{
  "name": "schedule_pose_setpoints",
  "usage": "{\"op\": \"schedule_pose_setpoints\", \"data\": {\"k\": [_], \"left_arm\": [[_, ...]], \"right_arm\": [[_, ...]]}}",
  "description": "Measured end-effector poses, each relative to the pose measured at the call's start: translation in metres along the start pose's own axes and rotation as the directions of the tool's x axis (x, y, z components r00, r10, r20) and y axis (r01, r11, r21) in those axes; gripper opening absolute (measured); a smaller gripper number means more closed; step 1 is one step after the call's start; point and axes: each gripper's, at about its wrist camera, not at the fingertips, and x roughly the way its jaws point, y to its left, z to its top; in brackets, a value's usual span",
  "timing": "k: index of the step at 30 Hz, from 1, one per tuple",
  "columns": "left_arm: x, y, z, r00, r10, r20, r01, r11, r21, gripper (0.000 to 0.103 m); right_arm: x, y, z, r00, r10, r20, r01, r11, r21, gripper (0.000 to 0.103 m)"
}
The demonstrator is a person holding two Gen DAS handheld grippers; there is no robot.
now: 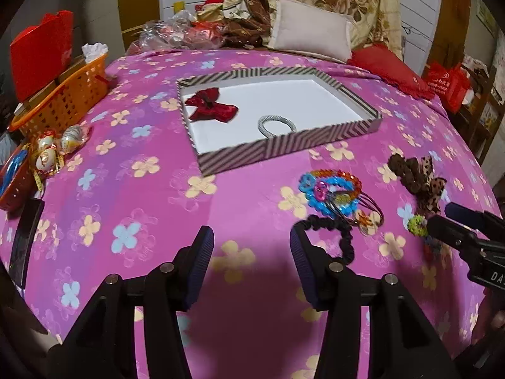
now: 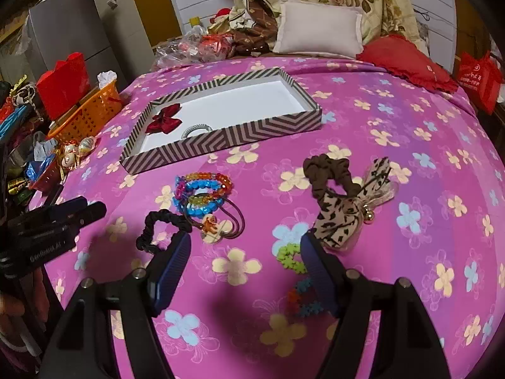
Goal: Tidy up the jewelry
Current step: 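Move both grippers back toward the remaining jewelry beside the tray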
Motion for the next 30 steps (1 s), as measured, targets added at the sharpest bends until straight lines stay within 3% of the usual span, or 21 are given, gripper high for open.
{"op": "schedule_pose_setpoints", "data": {"k": [30], "left_arm": [[0.017,-0.016,-0.007,0.995,-0.061,-0.076,0.06,0.998,-0.005,0.043]], "right_arm": [[-0.014,-0.071,-0.015,0.997,-0.082,-0.01,0.083,0.988,0.133,0.075]]}}
